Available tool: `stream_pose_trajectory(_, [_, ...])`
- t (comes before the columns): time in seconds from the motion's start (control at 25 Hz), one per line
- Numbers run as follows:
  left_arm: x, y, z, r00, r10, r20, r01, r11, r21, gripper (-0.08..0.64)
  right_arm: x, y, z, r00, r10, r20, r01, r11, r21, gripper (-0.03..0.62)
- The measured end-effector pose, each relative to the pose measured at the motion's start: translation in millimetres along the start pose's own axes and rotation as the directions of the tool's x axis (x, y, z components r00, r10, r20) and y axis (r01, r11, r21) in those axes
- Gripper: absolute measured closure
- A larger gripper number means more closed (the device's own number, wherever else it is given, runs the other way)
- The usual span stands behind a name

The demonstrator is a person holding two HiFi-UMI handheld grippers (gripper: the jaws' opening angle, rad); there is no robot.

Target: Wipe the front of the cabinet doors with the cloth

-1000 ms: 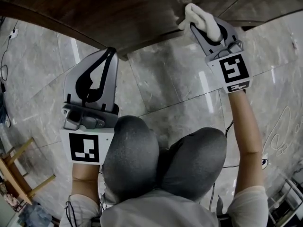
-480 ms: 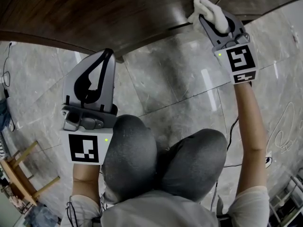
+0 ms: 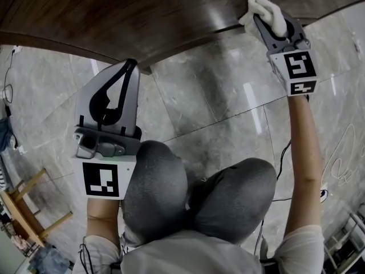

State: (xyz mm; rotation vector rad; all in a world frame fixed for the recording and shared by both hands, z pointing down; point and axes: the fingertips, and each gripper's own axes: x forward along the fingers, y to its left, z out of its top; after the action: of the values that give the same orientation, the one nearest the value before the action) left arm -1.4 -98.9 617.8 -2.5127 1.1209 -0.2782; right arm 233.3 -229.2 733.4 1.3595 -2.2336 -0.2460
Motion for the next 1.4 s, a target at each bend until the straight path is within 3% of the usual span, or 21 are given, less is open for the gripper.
stream_pose_trajectory(0.36, [12.2,1.1,-29.8,0.997,-0.07,-0.028,0.069,0.997,-0.039,0.541,3.5,-5.3,-9.1,0.998,-0.054,-0.022,0.055,0.998,0.033,0.457])
stream_pose_trajectory(0.6, [32.7,5.8,-12.9,0.998,-0.016,0.066,0.02,0.998,-0.061,0.541,-5.1,-10.8,-5.0,0.993,-0.111,-0.039,0.114,0.991,0.075,0.457])
stream_pose_trajectory(0.96, [34.1,-8.9,91.0,0.989,-0.146,-0.005,0.144,0.984,-0.109,0.541,-73.5,-17.4,64.9,0.987,-0.106,-0.117,0.122,0.983,0.137,0.457])
stream_pose_trajectory(1.2, [30.3,12.6,176.7,0.989,-0.148,-0.017,0.144,0.98,-0.14,0.541,-127.7,-25.6,130.8,0.982,-0.083,-0.167,0.106,0.985,0.135,0.457])
stream_pose_trajectory(1.4, [15.9,55.3,255.2,0.99,-0.139,-0.009,0.136,0.981,-0.139,0.541,-161.5,-28.5,217.6,0.989,-0.052,-0.138,0.063,0.995,0.079,0.457])
